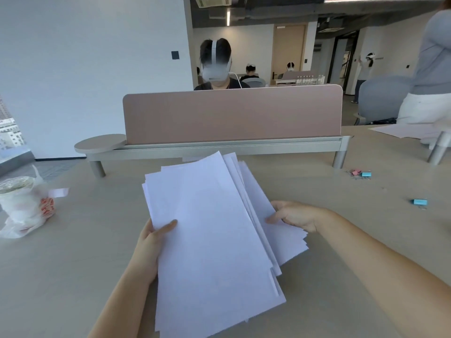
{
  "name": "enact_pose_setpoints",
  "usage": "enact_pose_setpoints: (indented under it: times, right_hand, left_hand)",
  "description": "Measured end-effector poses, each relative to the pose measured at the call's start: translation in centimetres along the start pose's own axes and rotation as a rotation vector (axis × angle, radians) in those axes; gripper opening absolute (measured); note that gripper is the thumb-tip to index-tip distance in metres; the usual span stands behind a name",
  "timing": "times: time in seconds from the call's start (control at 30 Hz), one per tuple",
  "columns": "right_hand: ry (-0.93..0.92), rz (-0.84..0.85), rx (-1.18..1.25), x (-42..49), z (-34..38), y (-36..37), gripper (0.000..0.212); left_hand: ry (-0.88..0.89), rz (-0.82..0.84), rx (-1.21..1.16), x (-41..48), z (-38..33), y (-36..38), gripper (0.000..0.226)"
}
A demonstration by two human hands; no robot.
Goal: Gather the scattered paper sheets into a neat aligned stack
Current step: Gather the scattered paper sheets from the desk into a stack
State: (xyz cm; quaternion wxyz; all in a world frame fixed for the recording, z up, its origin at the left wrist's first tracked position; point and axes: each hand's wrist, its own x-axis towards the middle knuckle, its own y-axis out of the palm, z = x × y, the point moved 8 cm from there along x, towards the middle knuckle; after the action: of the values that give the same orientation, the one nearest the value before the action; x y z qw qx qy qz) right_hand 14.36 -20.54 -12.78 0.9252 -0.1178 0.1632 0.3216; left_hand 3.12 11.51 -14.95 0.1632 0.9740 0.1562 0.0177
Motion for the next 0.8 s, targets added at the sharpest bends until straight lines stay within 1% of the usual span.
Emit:
enact_pose_setpoints:
  times: [0.07, 0.17, 0.23, 0.3, 0.37, 0.43, 0.47, 0.53, 0.57, 0.63, 0.67, 0.73, 0.8]
  right_hand:
    - [-0.119, -0.088, 0.132, -0.1, -0.2, -0.3, 0.038]
    - [-0.232, -0.165, 0.221, -0.2, -1.5, -0.3, 0.042]
    - [-0.274, -0.163, 0.270, -0.5, -2.3, 0.4, 0.045]
    - [-0.299, -0.106, 0.305, -1.3, -2.2, 1.8, 0.045]
    - [-0.297, -0.053, 0.298, -1.8, -1.6, 3.1, 0.045]
    - [-0.253, -0.035, 0.311, -1.7, -1.4, 3.7, 0.046]
    - [-0.226, -0.033, 0.326, -1.6, -1.3, 3.8, 0.045]
    - [-0.188, -0.055, 0.360, -1.6, -0.7, 3.7, 0.036]
    - [-0.190, -0.056, 0.385, -1.7, -0.1, 3.7, 0.037]
    - [-0.187, -0.043, 0.400, -1.6, 0.6, 3.6, 0.051]
    - [-0.175, -0.040, 0.369, -1.4, 0.6, 3.7, 0.053]
    - [-0.150, -0.100, 0.281, -0.6, 0.1, 3.5, 0.055]
    - [-0.170, -0.175, 0.242, 0.0, -0.4, 3.0, 0.057]
  left_hand:
    - [-0.009, 0.001, 0.005, -0.1, 0.2, 0.6, 0.041]
    - [0.021, 0.000, 0.008, -0.1, 0.3, 1.2, 0.039]
    - [0.046, -0.010, -0.003, -0.1, 0.0, 1.4, 0.034]
    - [0.053, 0.009, -0.017, -0.2, -0.1, 1.8, 0.034]
    - [0.044, 0.020, -0.033, -0.3, 0.0, 2.2, 0.036]
    - [0.022, 0.025, -0.065, -0.3, 0.2, 2.5, 0.041]
    - [0.015, 0.033, -0.079, -0.3, 0.3, 2.7, 0.043]
    - [0.019, 0.035, -0.090, -0.3, 0.2, 3.0, 0.048]
    - [0.027, 0.033, -0.083, -0.4, 0.1, 3.1, 0.051]
    - [0.046, 0.035, -0.052, -0.4, 0.0, 3.5, 0.056]
    - [0.059, 0.044, -0.036, -0.4, -0.2, 3.9, 0.059]
    - [0.071, 0.075, -0.015, -0.4, -0.2, 4.5, 0.066]
    - [0.033, 0.085, -0.017, -0.4, 0.1, 4.7, 0.068]
